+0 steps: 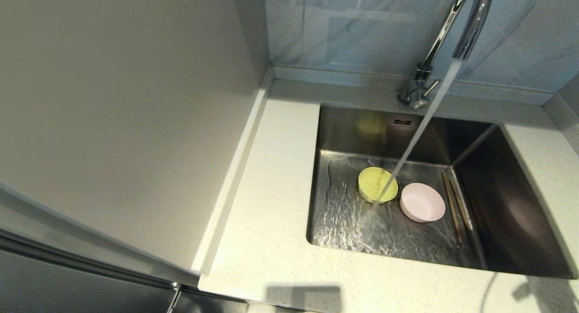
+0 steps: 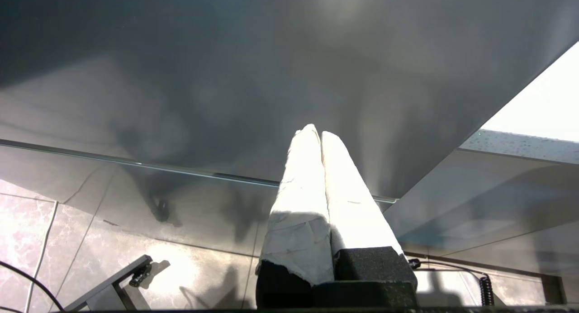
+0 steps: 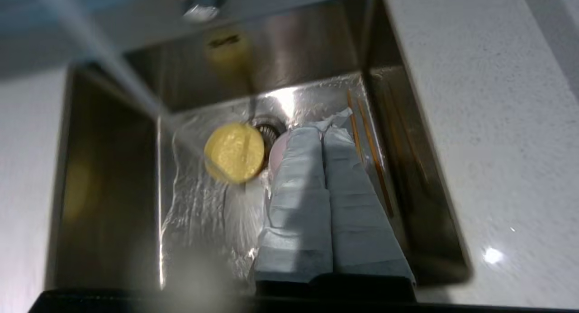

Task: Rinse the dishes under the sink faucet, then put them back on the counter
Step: Turn off the faucet

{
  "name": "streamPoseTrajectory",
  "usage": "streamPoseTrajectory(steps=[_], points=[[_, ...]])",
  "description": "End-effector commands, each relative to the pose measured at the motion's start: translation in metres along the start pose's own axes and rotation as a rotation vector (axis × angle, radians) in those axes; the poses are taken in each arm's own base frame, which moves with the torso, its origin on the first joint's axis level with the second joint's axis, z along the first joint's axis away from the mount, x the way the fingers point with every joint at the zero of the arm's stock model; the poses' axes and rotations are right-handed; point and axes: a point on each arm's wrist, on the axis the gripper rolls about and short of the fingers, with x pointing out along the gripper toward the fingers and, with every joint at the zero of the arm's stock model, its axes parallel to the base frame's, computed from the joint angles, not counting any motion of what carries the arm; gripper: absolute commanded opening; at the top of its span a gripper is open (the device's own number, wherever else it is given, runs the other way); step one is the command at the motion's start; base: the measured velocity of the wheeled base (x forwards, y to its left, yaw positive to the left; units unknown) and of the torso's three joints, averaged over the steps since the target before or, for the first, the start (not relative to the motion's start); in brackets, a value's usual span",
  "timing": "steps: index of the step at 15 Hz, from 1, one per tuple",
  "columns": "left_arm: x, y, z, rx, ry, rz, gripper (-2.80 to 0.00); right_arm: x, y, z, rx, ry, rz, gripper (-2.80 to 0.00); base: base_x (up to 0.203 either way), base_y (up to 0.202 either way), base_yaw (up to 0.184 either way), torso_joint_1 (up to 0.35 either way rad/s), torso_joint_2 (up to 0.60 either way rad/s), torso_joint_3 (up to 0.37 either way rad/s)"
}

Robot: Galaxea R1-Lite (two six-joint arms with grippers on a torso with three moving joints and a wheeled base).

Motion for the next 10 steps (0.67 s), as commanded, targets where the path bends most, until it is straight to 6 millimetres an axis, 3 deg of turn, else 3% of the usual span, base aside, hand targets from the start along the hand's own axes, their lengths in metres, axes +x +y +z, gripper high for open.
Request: streamPoseTrajectory(steps=[1, 4, 10], points=[[0.0, 0.0, 0.0, -0.001, -0.004, 0.001, -2.8, 0.073, -0.001, 0.007, 0.076, 0.115, -0.097, -2.8, 0.0, 0.0, 0.0, 0.0, 0.0, 0.0], [0.0, 0.0, 0.0, -0.001, -0.004, 0.001, -2.8, 0.111, -0.009, 0.019, 0.269, 0.16, -0.165, -2.8, 0.0, 0.0, 0.0, 0.0, 0.0, 0.0], [0.0, 0.0, 0.0, -0.001, -0.004, 0.001, -2.8, 0.166, -0.038, 0.046, 0.592, 0.216, -0.246, -2.8, 0.0, 0.0, 0.0, 0.0, 0.0, 0.0]])
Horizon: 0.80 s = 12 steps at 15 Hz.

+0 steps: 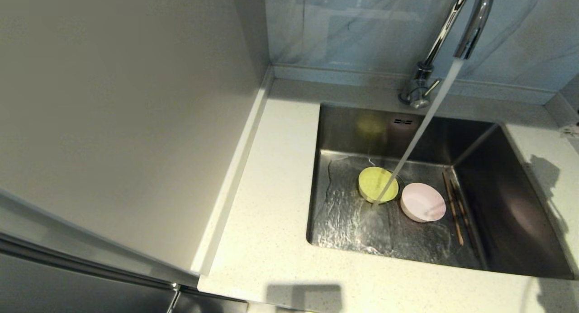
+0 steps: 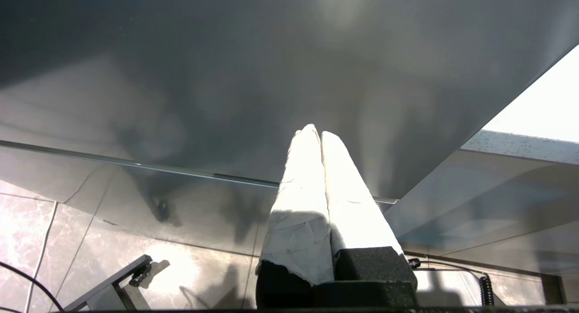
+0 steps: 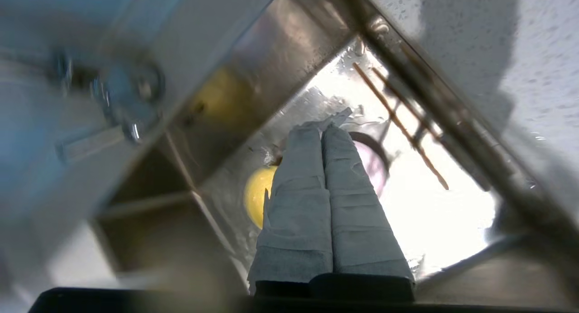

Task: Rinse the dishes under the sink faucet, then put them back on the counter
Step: Turn off the faucet

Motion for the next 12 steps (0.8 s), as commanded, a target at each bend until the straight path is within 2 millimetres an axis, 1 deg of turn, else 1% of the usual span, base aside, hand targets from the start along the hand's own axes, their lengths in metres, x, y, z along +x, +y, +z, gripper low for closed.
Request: streamPoseTrajectory(steps=[1, 3, 6, 9, 12], points=[[0.0, 0.0, 0.0, 0.0, -0.003, 0.0, -2.8, 0.031, -0.004, 0.016, 0.116, 0.035, -0.057, -2.8, 0.0, 0.0, 0.0, 0.0, 0.0, 0.0], [0.0, 0.0, 0.0, 0.0, -0.003, 0.0, -2.8, 0.047, -0.006, 0.029, 0.237, 0.072, -0.097, -2.8, 0.0, 0.0, 0.0, 0.0, 0.0, 0.0], [0.0, 0.0, 0.0, 0.0, -0.003, 0.0, -2.8, 0.062, -0.006, 0.037, 0.447, 0.174, -0.179, -2.8, 0.0, 0.0, 0.0, 0.0, 0.0, 0.0], [0.0, 0.0, 0.0, 0.0, -0.003, 0.0, -2.8, 0.076, -0.005, 0.037, 0.713, 0.35, -0.225, -2.8, 0.0, 0.0, 0.0, 0.0, 0.0, 0.0], [0.0, 0.0, 0.0, 0.0, -0.003, 0.0, -2.8, 0.091, -0.007, 0.034, 0.894, 0.477, -0.22, -2.8, 0.0, 0.0, 0.0, 0.0, 0.0, 0.0]])
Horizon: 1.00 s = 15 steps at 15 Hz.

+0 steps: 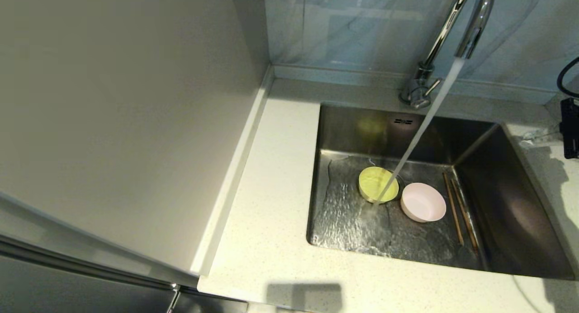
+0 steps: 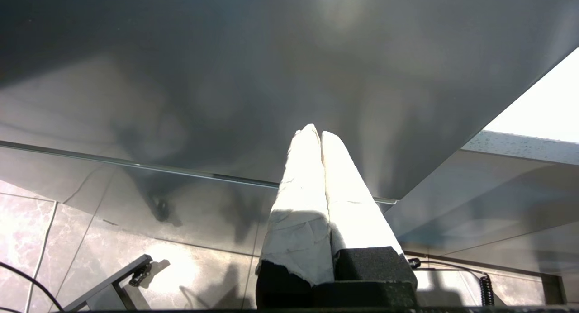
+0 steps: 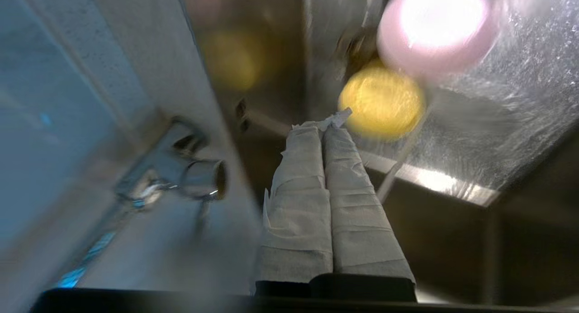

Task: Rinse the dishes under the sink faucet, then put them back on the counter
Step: Turn off the faucet

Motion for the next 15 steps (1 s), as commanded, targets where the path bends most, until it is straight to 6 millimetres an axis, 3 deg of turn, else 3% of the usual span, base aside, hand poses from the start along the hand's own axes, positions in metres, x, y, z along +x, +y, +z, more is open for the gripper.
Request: streamPoseTrajectory(steps=[1, 7, 15], points=[[0.0, 0.0, 0.0, 0.0, -0.003, 0.001, -2.8, 0.016, 0.003, 0.007, 0.118, 0.084, -0.019, -2.8, 0.0, 0.0, 0.0, 0.0, 0.0, 0.0], [0.0, 0.0, 0.0, 0.0, -0.003, 0.001, -2.8, 0.027, 0.027, 0.003, 0.209, 0.347, 0.096, -2.8, 0.0, 0.0, 0.0, 0.0, 0.0, 0.0], [0.0, 0.0, 0.0, 0.0, -0.003, 0.001, -2.8, 0.048, 0.028, -0.057, 0.105, 0.498, 0.048, -2.8, 0.0, 0.0, 0.0, 0.0, 0.0, 0.0]])
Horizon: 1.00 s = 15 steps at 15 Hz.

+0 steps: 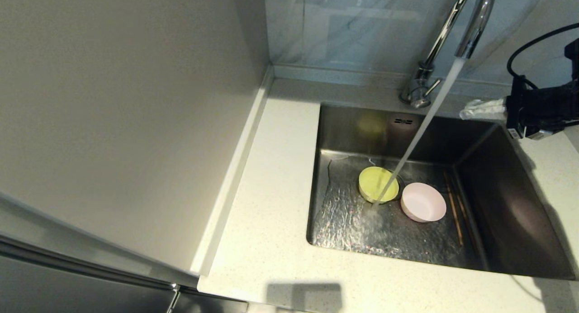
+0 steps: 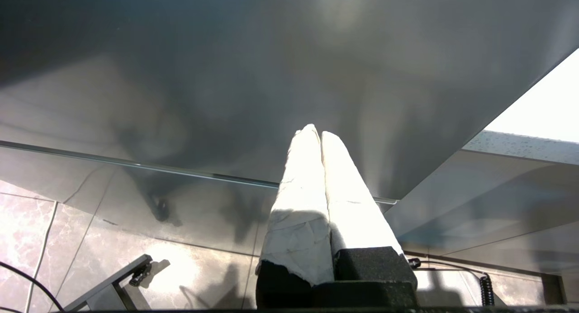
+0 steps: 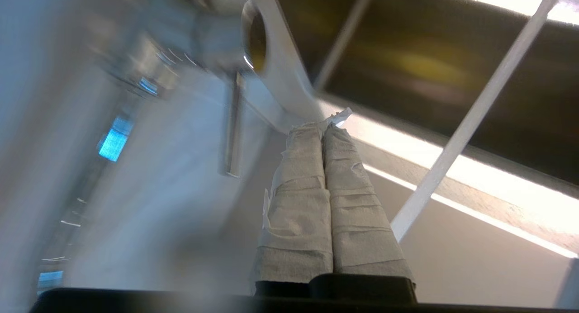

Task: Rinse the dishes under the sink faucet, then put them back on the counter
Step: Turn off the faucet

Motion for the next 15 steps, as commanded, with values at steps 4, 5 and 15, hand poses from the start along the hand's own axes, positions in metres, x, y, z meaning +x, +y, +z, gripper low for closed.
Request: streamPoseTrajectory(steps=[4, 5, 15], points=[[0.0, 0.0, 0.0, 0.0, -0.003, 0.0, -2.8, 0.021, 0.004, -0.017, -0.015, 0.071, 0.031, -2.8, 0.0, 0.0, 0.0, 0.0, 0.0, 0.0], [0.0, 0.0, 0.0, 0.0, -0.003, 0.0, -2.8, 0.022, 0.007, -0.017, -0.008, 0.08, 0.051, -2.8, 0.0, 0.0, 0.0, 0.0, 0.0, 0.0], [0.0, 0.0, 0.0, 0.0, -0.003, 0.0, -2.8, 0.045, 0.006, -0.042, -0.047, 0.169, 0.061, -2.8, 0.0, 0.0, 0.0, 0.0, 0.0, 0.0]])
